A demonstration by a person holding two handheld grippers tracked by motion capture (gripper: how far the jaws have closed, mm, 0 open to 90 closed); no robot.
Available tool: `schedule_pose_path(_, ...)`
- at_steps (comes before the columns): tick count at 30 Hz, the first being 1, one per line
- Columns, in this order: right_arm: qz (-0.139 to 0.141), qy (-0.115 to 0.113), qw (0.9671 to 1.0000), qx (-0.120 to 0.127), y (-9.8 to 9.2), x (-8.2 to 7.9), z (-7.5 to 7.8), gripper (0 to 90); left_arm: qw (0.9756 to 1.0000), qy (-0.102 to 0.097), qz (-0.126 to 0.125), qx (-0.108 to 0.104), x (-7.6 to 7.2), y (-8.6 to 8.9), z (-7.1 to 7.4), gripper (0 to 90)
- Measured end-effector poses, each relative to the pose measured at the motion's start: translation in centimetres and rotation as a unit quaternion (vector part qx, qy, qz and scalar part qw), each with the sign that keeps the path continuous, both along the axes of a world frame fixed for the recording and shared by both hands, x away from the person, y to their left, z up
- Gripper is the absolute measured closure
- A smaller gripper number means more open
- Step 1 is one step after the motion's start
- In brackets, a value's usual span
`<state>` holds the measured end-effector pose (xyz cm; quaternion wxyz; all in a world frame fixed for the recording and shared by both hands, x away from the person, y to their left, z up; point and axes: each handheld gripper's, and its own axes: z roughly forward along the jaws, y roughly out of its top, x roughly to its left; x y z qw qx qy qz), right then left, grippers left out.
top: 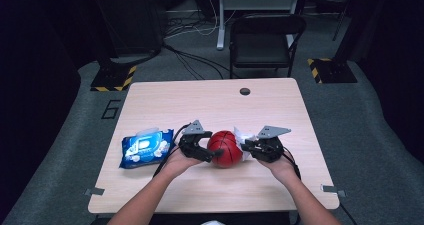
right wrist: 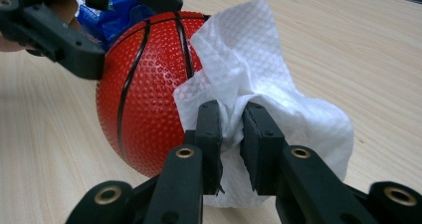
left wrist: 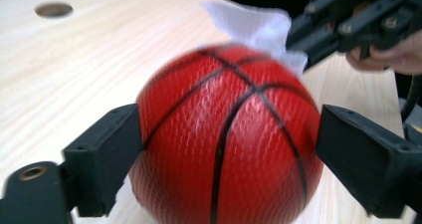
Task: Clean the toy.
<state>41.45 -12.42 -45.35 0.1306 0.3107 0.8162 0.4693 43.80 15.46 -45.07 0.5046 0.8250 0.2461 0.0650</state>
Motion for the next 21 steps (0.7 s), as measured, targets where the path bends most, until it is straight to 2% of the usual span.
schedule_pose_path(9,-0.004,-0.002,1.0,-0.001,-0.4,-0.2,0.5,75.4,0.9999,0.01,0.002,0.004,0.1,0.2,-0.1,10.9)
schedule_pose_path(12,-0.026,-0.003,0.9997,0.0,-1.7,-0.2,1.0,75.3,0.9999,0.011,0.002,0.007,0.0,0.2,-0.1,10.9)
schedule_pose_path(17,-0.066,-0.012,0.9977,-0.013,-4.4,-0.3,1.4,75.3,0.9999,0.017,0.002,0.003,0.0,0.4,-0.3,10.8)
schedule_pose_path(21,-0.093,-0.005,0.9954,-0.02,-6.3,-0.3,1.0,73.8,0.9998,0.018,0.002,-0.002,0.0,0.5,-0.4,10.1)
